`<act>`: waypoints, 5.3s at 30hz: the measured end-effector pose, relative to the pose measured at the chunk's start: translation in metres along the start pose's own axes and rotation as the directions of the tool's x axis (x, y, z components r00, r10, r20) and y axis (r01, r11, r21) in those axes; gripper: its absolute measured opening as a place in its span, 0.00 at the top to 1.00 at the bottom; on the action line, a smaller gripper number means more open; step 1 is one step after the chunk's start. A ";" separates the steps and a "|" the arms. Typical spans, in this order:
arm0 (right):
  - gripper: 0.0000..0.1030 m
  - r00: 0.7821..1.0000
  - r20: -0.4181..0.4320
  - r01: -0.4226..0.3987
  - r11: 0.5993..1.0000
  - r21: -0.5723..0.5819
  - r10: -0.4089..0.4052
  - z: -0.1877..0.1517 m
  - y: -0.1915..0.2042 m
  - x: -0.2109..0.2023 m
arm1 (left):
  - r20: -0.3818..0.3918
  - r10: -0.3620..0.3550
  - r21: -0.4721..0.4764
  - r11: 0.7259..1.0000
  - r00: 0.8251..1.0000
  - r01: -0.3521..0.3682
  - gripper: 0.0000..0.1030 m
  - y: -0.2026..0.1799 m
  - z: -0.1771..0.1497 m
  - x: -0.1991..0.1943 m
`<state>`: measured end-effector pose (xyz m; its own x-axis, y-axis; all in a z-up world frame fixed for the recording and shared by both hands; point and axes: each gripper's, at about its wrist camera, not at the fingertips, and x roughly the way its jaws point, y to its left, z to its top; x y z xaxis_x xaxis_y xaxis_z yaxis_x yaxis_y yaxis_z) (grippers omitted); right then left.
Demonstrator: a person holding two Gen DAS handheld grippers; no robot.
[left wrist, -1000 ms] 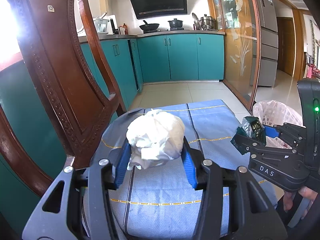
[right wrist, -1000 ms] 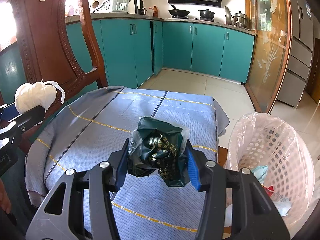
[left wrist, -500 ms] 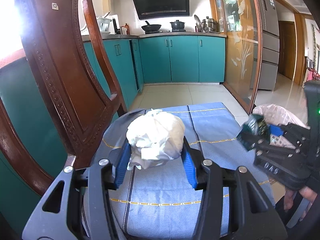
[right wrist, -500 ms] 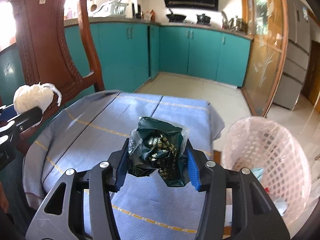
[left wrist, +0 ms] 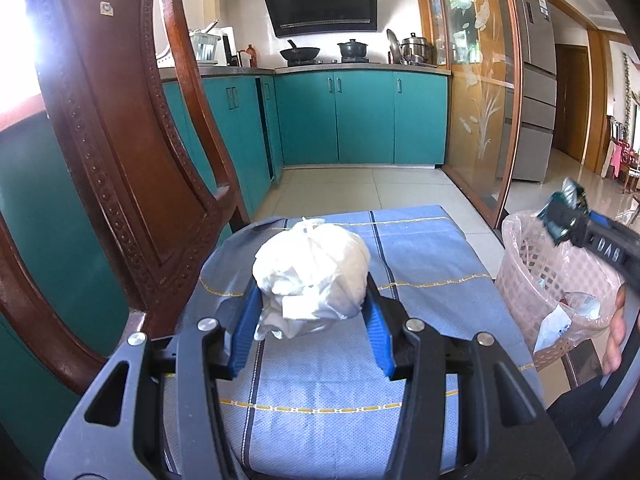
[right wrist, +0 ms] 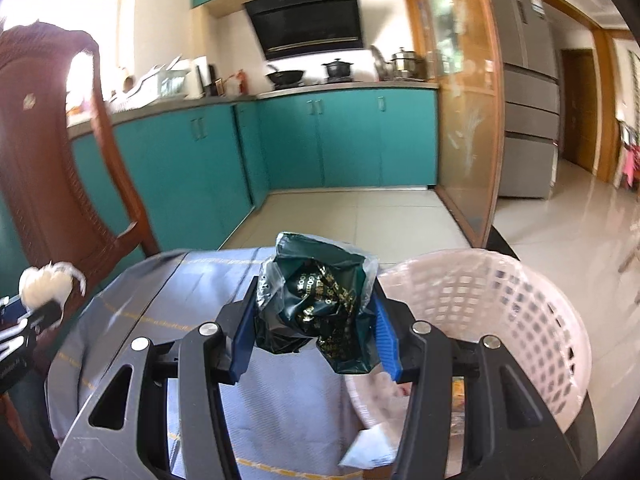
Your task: Collect trash
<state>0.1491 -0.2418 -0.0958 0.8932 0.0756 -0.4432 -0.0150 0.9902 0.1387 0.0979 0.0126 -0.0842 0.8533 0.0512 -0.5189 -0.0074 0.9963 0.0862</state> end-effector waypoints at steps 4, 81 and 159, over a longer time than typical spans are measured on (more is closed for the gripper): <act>0.51 1.000 0.000 0.028 0.997 0.074 -0.028 0.002 -0.023 -0.001 | -0.011 -0.011 0.006 1.000 1.000 0.011 0.52 -0.003 -0.001 0.005; 0.04 0.951 0.064 0.296 0.951 0.084 -0.302 -0.050 -0.016 -0.093 | 0.067 -0.221 0.124 0.969 0.973 0.212 0.03 -0.072 0.025 -0.043; 0.03 0.930 0.182 0.338 0.938 -0.076 -0.320 -0.046 0.072 -0.209 | 0.135 -0.141 0.024 0.990 0.981 0.140 0.03 0.012 -0.001 -0.144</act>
<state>-0.0594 -0.1810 -0.0343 0.9171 -0.2675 -0.2955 0.2530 0.9635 -0.0872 -0.0250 0.0173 -0.0092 0.9083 -0.1001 -0.4061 0.1240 0.9917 0.0330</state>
